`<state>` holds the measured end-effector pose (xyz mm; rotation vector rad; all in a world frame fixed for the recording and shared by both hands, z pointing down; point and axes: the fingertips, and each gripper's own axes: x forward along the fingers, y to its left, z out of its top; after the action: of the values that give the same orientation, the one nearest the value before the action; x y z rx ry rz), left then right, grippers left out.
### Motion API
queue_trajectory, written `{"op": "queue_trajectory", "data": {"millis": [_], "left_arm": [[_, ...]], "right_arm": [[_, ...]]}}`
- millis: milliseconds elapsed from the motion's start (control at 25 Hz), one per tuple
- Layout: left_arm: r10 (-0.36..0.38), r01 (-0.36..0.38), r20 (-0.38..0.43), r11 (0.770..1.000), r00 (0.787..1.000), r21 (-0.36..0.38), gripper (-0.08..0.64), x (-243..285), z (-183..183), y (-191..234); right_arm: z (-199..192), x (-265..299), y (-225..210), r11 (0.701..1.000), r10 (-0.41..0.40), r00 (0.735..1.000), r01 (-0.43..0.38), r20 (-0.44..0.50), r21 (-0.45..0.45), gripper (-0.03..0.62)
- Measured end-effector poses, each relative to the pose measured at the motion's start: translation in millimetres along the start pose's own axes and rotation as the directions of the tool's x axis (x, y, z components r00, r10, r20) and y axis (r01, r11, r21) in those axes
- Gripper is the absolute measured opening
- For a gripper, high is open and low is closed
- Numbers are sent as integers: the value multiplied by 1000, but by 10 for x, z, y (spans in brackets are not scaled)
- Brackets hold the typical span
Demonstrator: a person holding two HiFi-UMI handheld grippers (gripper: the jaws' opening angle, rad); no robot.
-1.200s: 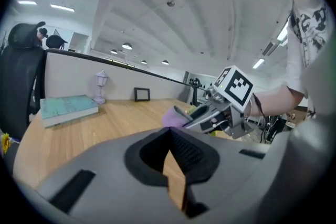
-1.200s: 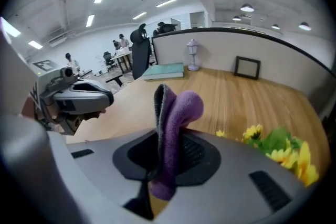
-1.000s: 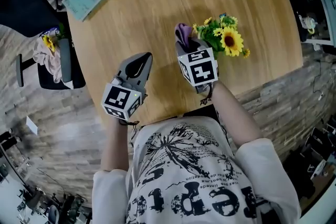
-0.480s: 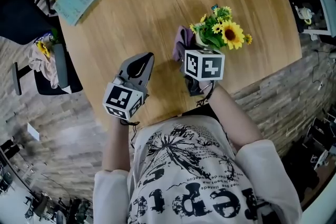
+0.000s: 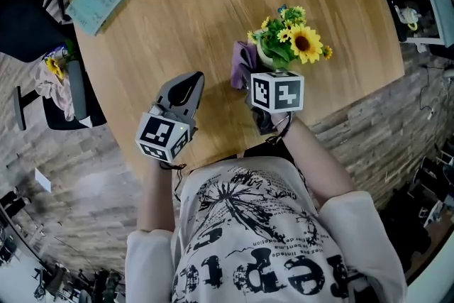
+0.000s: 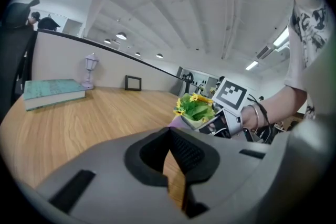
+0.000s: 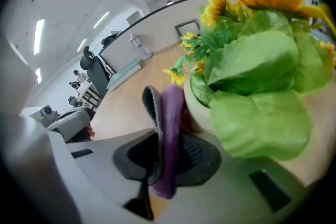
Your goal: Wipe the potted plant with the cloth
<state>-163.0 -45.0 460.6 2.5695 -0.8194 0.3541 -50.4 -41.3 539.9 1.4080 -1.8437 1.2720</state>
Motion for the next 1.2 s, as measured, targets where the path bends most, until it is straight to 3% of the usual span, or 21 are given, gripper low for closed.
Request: {"op": "queue_trajectory", "data": {"millis": [520,1040,1200], "left_arm": [[-45,45,-21,998,999,38,3,119,-41,-298],[-97,101,-48,992,994,72,3,288,-102,-509],[-90,97,-72,990,993,102,3,364,-123,-530]], "right_arm": [[-341,-220,-193,989,66,993,-77,-93,-124,84],[-623,-501,-545,986,14,991,-36,-134,-166,86],[-620,-662,-842,982,-64,988,37,-138,-186,86]]}}
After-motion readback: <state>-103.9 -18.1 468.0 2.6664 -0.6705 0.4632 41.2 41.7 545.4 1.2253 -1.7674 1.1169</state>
